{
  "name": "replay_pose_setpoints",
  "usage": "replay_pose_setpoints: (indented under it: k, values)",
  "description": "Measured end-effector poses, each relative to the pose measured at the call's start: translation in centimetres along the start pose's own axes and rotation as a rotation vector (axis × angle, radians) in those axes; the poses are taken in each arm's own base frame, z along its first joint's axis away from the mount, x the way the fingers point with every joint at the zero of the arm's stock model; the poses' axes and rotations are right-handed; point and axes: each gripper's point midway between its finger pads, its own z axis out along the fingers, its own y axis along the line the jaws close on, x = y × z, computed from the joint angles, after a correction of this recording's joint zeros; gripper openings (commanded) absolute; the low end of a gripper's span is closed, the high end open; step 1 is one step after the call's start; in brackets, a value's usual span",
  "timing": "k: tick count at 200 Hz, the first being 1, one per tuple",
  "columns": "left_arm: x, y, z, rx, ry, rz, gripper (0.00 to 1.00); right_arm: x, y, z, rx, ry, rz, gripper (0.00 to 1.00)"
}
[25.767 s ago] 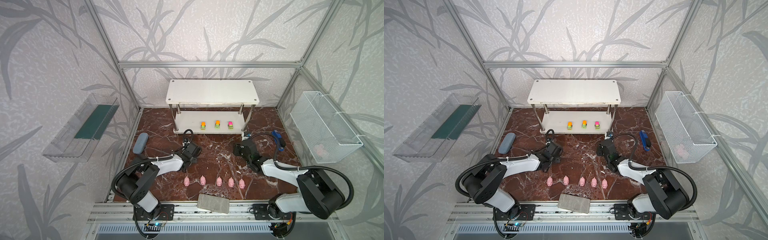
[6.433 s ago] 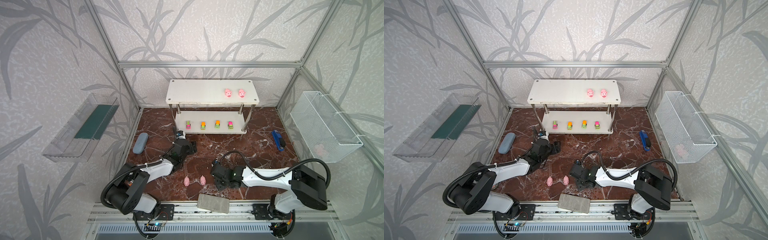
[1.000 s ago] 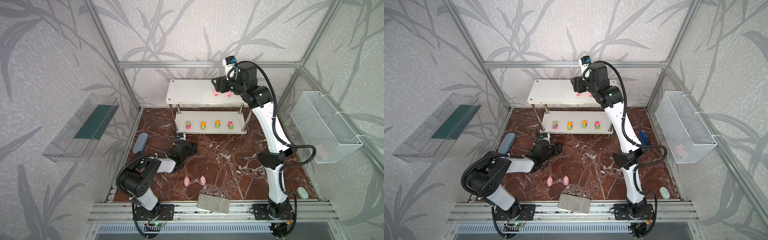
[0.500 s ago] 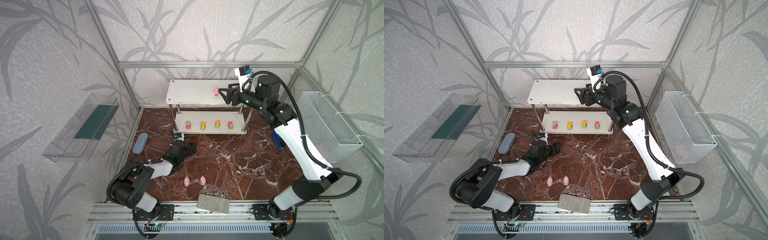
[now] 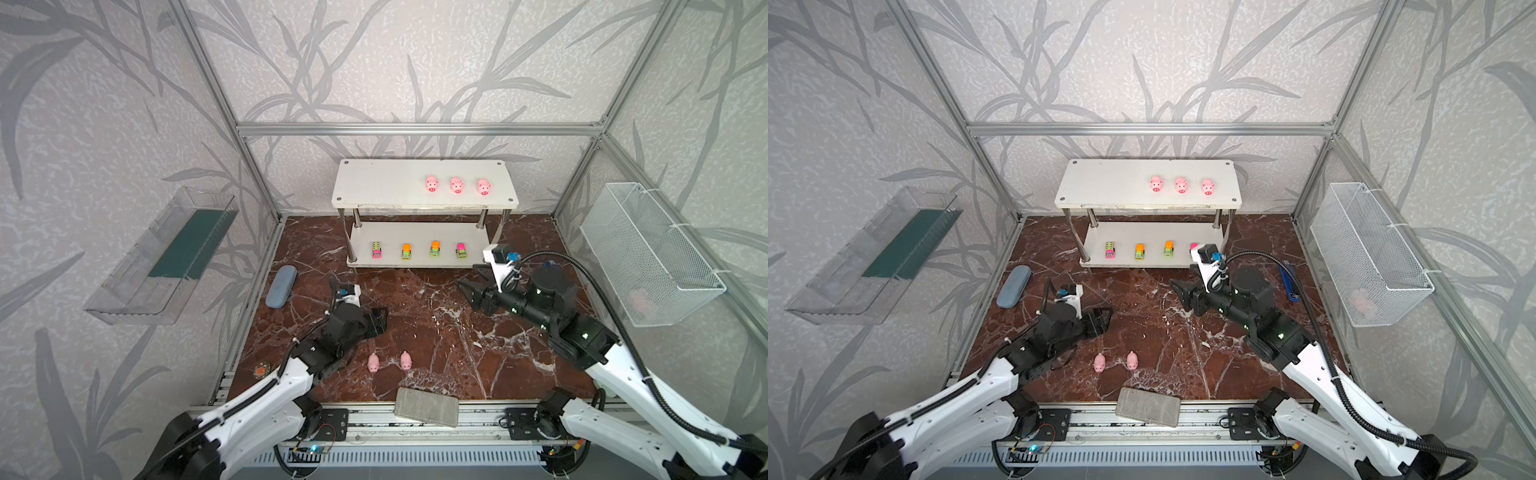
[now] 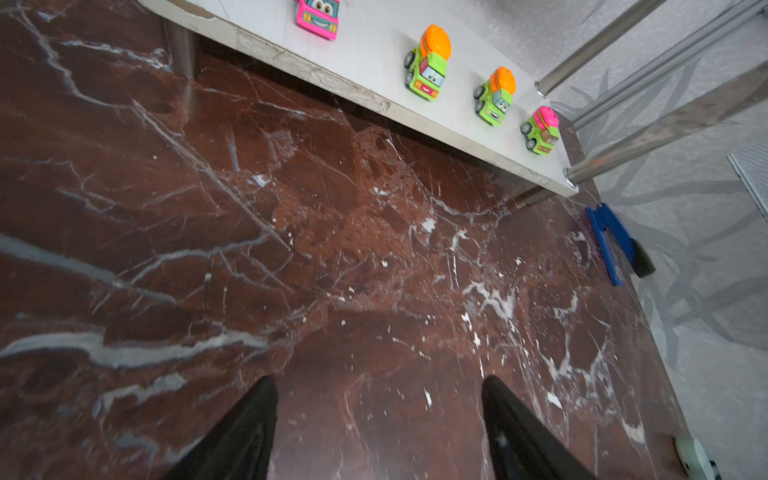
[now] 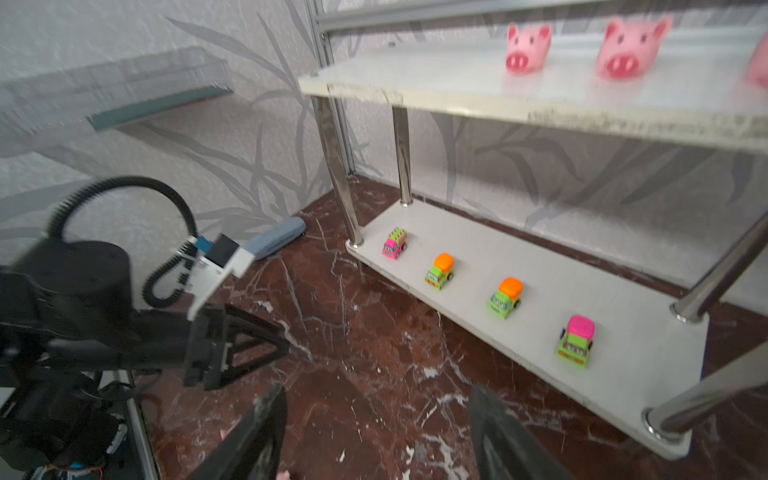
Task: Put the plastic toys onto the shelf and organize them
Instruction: 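Draw the right gripper back while the left gripper reaches down and grasps a pink pig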
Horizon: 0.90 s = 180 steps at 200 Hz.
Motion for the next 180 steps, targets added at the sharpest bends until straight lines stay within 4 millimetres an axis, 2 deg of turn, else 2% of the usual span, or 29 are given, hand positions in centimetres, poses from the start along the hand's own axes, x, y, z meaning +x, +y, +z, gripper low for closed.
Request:
replay_pose_setpoints:
  k: [30,44,58,81,118,145,180]
  values:
    - [3.4,2.1,-2.3,-0.037,0.071,-0.045,0.74,7.2,-1.5,2.3,0.033,0.126,0.07,0.69]
    - [5.4,3.2,-2.7,-0.073,0.128,-0.042,0.74,9.3,-1.9,3.6,0.034,0.165,0.1,0.69]
    - [7.6,4.3,-2.9,-0.111,0.19,-0.025,0.74,10.6,-2.0,4.9,0.027,0.189,0.123,0.69]
    - [10.2,4.8,-3.2,-0.147,0.268,0.017,0.75,11.1,-1.9,6.7,0.001,0.19,0.146,0.69]
    - [12.5,5.4,-3.0,-0.212,0.316,0.086,0.75,10.8,-1.4,8.2,-0.04,0.157,0.162,0.69]
    - [12.9,5.9,-2.8,-0.26,0.318,0.106,0.75,11.1,-1.3,8.5,-0.052,0.154,0.168,0.69]
    - [12.8,6.0,-2.4,-0.298,0.307,0.111,0.69,11.4,-1.4,8.8,-0.052,0.157,0.169,0.69]
